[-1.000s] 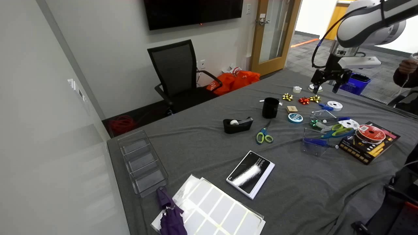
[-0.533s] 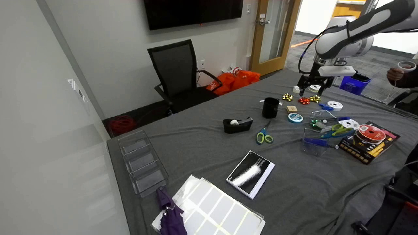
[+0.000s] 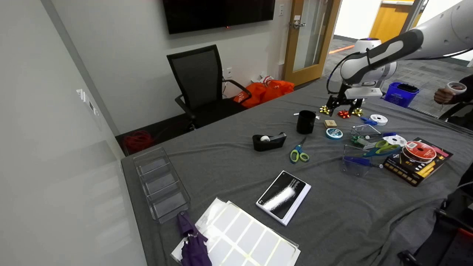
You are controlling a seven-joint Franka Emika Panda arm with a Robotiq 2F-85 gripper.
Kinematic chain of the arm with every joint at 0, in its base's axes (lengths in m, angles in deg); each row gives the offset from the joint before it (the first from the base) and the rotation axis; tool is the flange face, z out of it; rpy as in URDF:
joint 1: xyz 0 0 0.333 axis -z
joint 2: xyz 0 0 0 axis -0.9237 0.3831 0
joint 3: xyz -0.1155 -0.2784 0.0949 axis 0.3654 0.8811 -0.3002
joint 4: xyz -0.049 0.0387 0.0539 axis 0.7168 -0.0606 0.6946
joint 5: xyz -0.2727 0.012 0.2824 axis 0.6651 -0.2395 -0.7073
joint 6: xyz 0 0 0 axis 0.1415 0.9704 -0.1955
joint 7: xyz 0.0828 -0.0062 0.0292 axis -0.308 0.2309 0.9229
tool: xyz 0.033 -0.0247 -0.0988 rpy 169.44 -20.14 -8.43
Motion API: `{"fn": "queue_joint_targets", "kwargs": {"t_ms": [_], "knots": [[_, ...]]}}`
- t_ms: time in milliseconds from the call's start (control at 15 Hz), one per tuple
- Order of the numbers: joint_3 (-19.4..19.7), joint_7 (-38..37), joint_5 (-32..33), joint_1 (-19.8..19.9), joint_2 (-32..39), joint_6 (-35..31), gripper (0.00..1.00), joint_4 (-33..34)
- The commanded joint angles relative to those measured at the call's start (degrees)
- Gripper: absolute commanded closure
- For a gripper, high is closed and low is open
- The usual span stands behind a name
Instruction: Place the ribbon tape with a green label in the container on the right
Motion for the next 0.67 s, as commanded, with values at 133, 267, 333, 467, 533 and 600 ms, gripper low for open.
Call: {"fn": "queue_joint_targets", "kwargs": {"t_ms": [133, 267, 333, 467, 533, 600], "knots": [[-3.72, 4.78, -1.77, 3.30, 6.64, -0.07, 0.00, 5.78], [-4.56, 6.16, -1.79, 3.83, 7.49, -0.19, 0.00, 5.92], [-5.01, 6.83, -1.85, 4.08, 7.75, -0.05, 0.00, 5.86], [-5.65, 8.13, -1.91, 4.40, 8.09, -0.22, 0.00, 5.61], [-5.81, 8.71, -1.74, 4.46, 8.16, -0.27, 0.00, 5.33], [-5.93, 9.21, -1.60, 4.51, 8.25, -0.43, 0.00, 5.12]]}}
